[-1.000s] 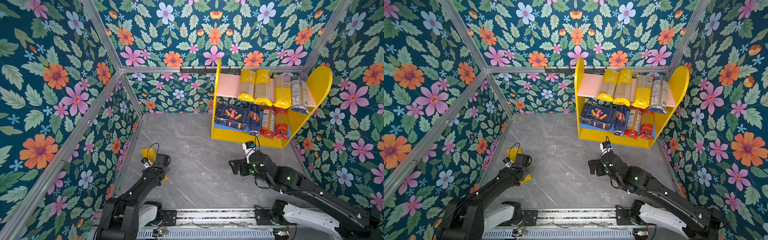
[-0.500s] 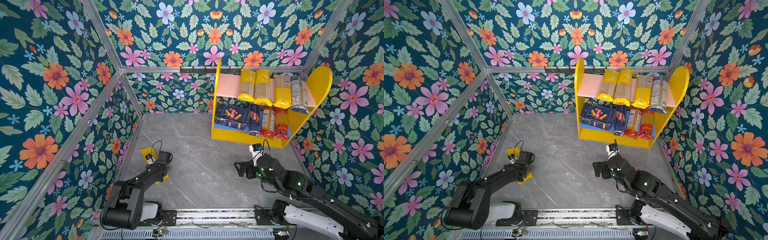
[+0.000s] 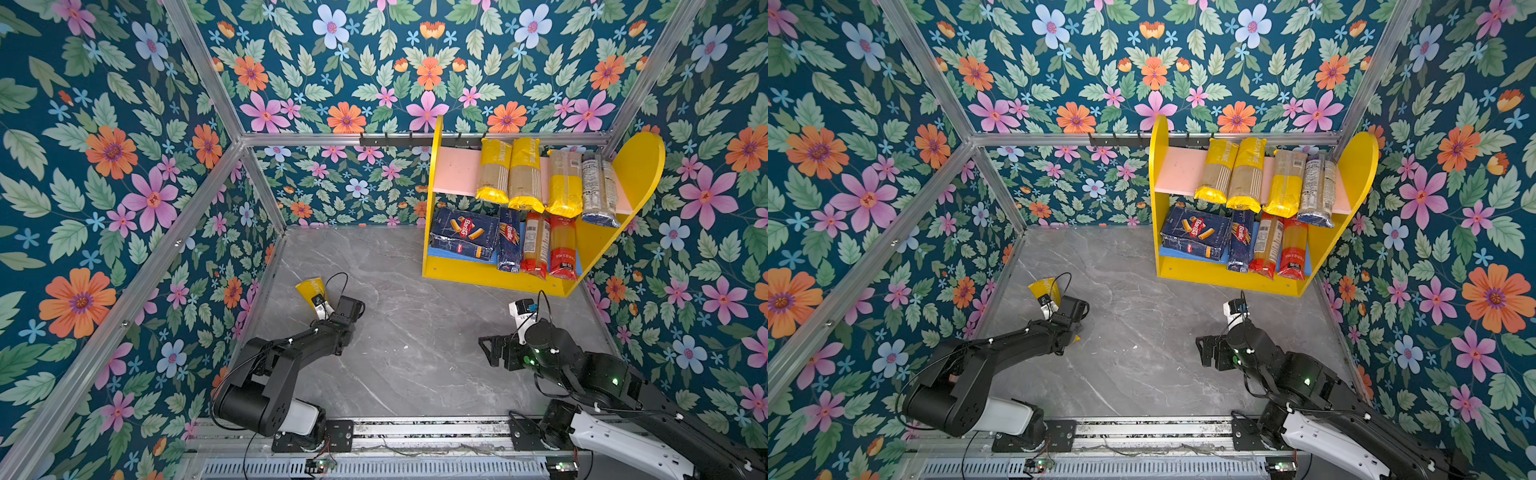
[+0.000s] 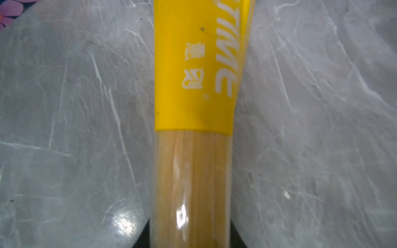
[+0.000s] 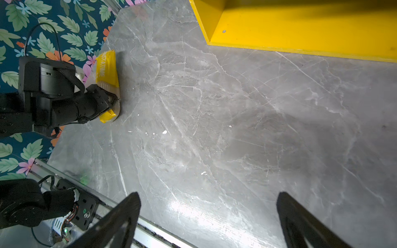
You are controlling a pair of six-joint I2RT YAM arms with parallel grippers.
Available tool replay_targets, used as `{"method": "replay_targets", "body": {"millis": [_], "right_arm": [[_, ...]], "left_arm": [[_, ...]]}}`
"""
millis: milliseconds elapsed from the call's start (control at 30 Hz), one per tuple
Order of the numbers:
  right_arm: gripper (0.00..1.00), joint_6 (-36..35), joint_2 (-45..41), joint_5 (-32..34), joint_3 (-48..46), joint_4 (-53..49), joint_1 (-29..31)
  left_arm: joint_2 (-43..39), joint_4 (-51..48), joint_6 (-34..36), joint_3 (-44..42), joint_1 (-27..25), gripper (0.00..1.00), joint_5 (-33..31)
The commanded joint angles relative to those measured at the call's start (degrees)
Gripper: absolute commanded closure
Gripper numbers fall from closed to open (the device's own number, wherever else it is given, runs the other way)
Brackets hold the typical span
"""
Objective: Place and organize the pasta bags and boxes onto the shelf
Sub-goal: 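Lift the PASTATIME pack upright and carry it to the top shelf with left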
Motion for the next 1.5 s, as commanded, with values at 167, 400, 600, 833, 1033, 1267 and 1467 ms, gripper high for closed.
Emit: {"method": "replay_targets", "body": {"millis": [167, 400, 600, 833, 1033, 1267, 1467], "right_arm": [[0.01, 1.16, -0.62, -1.62, 0.39, -0.63, 0.05], [0.01, 1.79, 1.46, -1.42, -1.12, 1.56, 0.05], [0.01, 3.46, 3.43, -1.51, -2.46, 3.19, 0.0], [0.01, 4.99, 4.28, 0.8, -1.27, 1.4, 0.06], [0.01, 6.24, 5.31, 2.84, 0.53, -0.2, 0.13], [0.01, 6.48, 7.92, 4.39, 3.44, -0.69, 0.21], [0.01, 5.71, 9.19, 4.04, 5.46, -0.22, 0.38]], "left_arm": [[-2.65, -11.36, -0.4, 1.95, -5.7, 1.0, 6.98], [-10.61, -21.14, 0.99, 7.48, -12.59, 1.0, 3.93], [-16.01, -30.14, 2.08, 13.98, -19.71, 1.0, 1.08], [-17.06, -40.97, 2.22, 25.88, -30.91, 1.0, -3.78], [-14.21, -47.06, 5.59, 38.56, -39.6, 1.0, -5.58], [-9.93, -48.19, 11.1, 51.8, -45.78, 1.0, -8.24], [-2.67, -48.44, 18.71, 66.28, -47.12, 1.0, -8.67]]}}
